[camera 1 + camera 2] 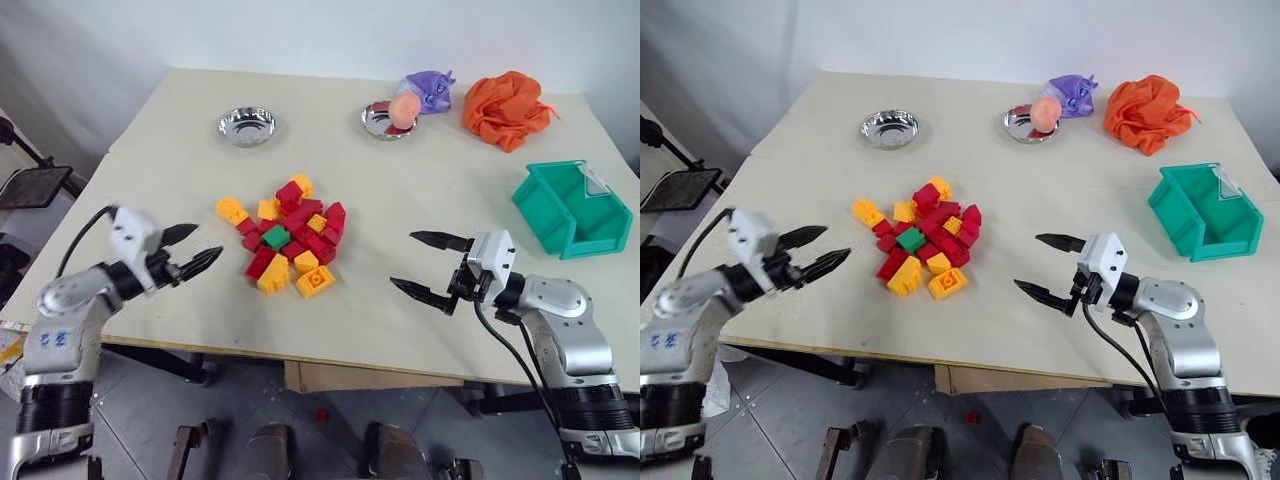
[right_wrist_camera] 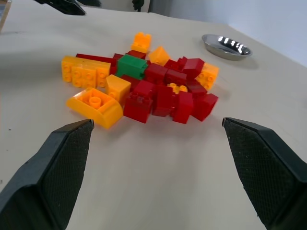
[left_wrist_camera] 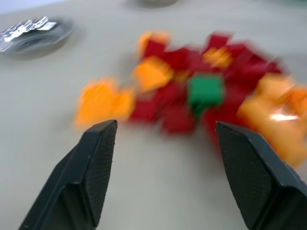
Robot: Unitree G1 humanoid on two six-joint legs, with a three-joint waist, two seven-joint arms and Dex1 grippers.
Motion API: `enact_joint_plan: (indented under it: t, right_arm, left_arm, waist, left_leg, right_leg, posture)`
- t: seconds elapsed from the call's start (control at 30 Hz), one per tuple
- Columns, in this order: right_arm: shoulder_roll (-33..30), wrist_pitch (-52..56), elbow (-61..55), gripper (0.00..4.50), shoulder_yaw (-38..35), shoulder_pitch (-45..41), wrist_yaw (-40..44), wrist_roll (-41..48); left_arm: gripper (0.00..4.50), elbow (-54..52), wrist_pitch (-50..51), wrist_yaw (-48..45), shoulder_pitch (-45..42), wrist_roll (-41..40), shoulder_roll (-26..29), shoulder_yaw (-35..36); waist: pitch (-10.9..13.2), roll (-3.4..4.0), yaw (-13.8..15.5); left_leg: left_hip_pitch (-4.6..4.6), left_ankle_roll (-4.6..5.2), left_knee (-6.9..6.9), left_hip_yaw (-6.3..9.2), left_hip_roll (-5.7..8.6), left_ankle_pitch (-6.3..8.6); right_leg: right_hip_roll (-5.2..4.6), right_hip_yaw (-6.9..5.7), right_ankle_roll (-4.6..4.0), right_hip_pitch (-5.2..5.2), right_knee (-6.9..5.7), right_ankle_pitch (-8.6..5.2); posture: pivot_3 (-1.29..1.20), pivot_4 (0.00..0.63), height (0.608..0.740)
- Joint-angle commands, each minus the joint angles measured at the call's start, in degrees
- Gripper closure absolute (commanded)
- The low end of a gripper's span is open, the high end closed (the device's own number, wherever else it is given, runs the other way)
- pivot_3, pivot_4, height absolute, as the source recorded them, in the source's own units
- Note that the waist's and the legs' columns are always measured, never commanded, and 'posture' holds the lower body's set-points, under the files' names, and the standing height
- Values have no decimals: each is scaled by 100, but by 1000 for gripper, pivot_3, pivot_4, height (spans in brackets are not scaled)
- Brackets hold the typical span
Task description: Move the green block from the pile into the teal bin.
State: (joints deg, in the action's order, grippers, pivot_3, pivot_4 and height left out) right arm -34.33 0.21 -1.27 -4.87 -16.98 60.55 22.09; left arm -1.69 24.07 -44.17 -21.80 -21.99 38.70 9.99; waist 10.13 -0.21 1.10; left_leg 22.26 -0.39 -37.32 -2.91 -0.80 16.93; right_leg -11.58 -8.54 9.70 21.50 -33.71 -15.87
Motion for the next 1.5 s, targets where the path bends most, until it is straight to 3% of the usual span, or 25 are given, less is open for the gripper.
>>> enact_joint_plan:
  t: [0.03, 0.23, 0.47, 0.57, 0.7, 0.83, 0.97, 1.07, 1.17, 1.33, 1.5]
  right_arm:
    - [-47, -117, 19, 0, -90, 19, 71, 79]
    - [-59, -182, -56, 0, -178, 224, 7, 65]
    - [-49, -143, -355, 0, -254, 502, -213, 81]
    - [-56, -90, -506, 0, -258, 593, -308, 100]
    - [-70, -28, -650, 0, -269, 658, -423, 114]
    - [-137, -19, -743, 0, -355, 736, -517, 111]
    - [-276, -94, -720, 0, -732, 963, -586, 155]
    - [-374, -194, -671, 0, -1116, 1247, -654, 146]
    - [-424, -326, -628, 0, -1571, 1655, -748, 140]
    - [-376, -517, -685, 0, -2189, 2408, -893, 150]
    - [-192, -651, -978, 0, -2450, 3027, -1086, 183]
  left_arm:
    - [1094, 74, 570, 257, -537, 263, -123, -525]
    - [1094, 1395, 718, 582, -1739, 1091, -536, -1430]
    - [1094, 2181, 472, 321, -2169, 1555, -620, -1864]
    - [1693, 2280, 455, 225, -2223, 1627, -620, -1864]
    - [2907, 2307, 463, 70, -2309, 1631, -594, -1814]
    - [3002, 2373, 178, -245, -2597, 1525, -577, -1691]
    - [3002, 2225, -144, -1283, -3260, 1251, -619, -1804]
    - [3002, 2318, -99, -1855, -3707, 1138, -976, -2030]
    - [3002, 3072, -552, -1952, -4115, 1310, -1804, -2324]
    - [3002, 5228, -1837, -1313, -4721, 1690, -3414, -2374]
    - [3002, 6588, -3086, -759, -4824, 2230, -4309, -2532]
  waist:
    - [0, 0, -40]
    - [2, -3, -92]
    - [3, -5, -111]
    - [3, -5, -112]
    - [3, -5, -115]
    - [5, -8, -109]
    - [19, -32, -23]
    - [19, -32, 63]
    - [18, -31, 108]
    - [22, -36, 138]
    - [24, -41, 11]
  left_leg:
    - [-4, -1, 2, -5, -1, 1]
    - [-3, -1, -4, -6, -4, 0]
    - [-2, 0, -1, -12, -4, 1]
    - [-3, 1, -7, -12, -4, 1]
    - [-3, 1, -9, -12, -4, 2]
    - [-2, 1, -9, -12, -4, 2]
    - [9, 6, -22, -10, -4, 5]
    - [16, 12, -40, -11, -3, 20]
    - [17, 19, -52, -13, -2, 30]
    - [28, 27, -61, -21, -1, 34]
    - [26, 30, -52, -25, -3, 37]
  right_leg:
    - [1, 1, 0, 0, -1, 0]
    - [5, 1, 0, -1, -1, 0]
    - [5, 3, 0, 3, 4, 0]
    - [4, 7, 0, 1, 0, 0]
    - [4, 7, 0, 1, -1, 0]
    - [4, 8, 0, 2, -2, 0]
    - [4, 4, 0, 5, -1, 0]
    - [4, 4, 1, 3, 0, 1]
    - [3, 5, 4, -3, 1, 2]
    - [3, 6, 13, 0, 14, 6]
    - [3, 6, 13, 2, 22, 7]
  posture:
    - [0, 150, 740]
    - [0, 150, 740]
    - [0, 150, 740]
    - [0, 150, 740]
    - [0, 150, 740]
    - [0, 150, 740]
    - [0, 150, 740]
    - [0, 150, 740]
    - [0, 150, 740]
    - [0, 150, 740]
    - [0, 150, 740]
